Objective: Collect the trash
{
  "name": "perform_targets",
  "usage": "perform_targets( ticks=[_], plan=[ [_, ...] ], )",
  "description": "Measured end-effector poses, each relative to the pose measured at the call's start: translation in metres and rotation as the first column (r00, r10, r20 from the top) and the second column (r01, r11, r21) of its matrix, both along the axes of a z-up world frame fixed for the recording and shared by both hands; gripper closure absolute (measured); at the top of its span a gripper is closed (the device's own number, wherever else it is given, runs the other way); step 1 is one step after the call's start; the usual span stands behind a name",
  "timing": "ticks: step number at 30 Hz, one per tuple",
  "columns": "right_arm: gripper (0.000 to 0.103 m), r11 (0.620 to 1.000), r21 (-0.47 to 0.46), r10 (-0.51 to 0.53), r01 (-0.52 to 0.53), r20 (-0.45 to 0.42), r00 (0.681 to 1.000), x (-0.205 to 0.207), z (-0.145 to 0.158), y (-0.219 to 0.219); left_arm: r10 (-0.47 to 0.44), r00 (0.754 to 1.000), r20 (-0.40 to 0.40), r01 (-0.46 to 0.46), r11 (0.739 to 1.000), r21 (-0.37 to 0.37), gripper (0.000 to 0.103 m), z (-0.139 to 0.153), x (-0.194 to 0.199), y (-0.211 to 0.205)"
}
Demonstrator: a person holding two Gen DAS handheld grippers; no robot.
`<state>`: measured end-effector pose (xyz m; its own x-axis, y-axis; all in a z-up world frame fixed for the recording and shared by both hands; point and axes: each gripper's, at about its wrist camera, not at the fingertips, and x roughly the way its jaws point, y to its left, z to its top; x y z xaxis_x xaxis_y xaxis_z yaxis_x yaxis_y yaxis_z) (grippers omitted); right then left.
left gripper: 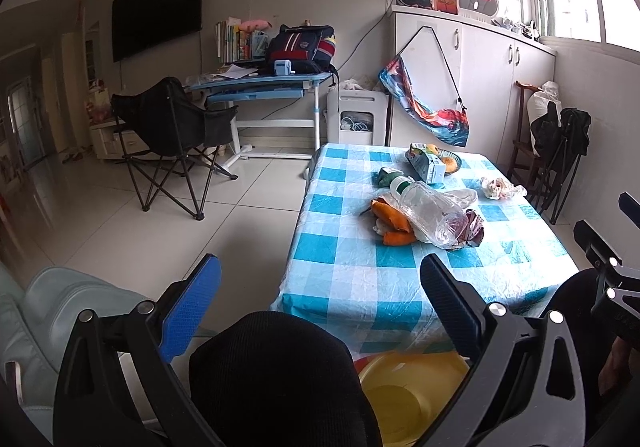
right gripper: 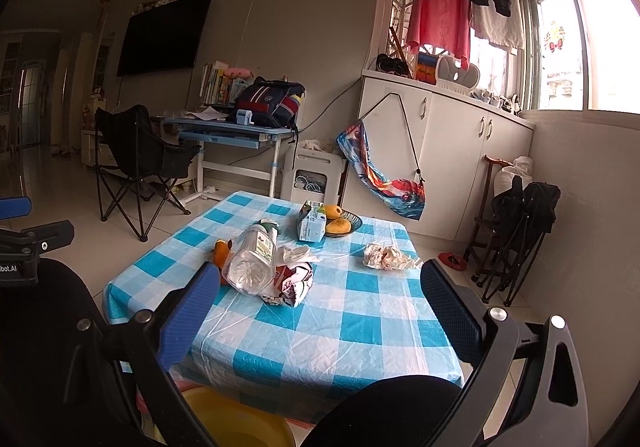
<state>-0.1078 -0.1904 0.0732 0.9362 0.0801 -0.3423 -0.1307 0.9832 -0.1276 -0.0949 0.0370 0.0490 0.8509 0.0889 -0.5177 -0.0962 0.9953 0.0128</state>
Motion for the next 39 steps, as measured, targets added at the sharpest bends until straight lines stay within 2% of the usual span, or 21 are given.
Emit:
perform_targets(
  ticks=[23, 39],
  plan=[
    [0.007, 1.0, -0.001, -0.016, 0.016, -0.012, 1.0, 0.0047, -0.0019, -0.0032, -0.004, 1.0, -0.002, 0.004, 1.0, -0.003, 0.006, -0.0044, -0.0012, -0.0044],
    [0.007, 1.0, 0.015, -0.02, 0.021, -0.007, 1.0, 0.0028, -0.0004, -0.0068, -0.002, 1.0, 0.017, 0.002, 1.0, 0.008, 0.006, 0.0032, -0.0077, -0.0073]
  ],
)
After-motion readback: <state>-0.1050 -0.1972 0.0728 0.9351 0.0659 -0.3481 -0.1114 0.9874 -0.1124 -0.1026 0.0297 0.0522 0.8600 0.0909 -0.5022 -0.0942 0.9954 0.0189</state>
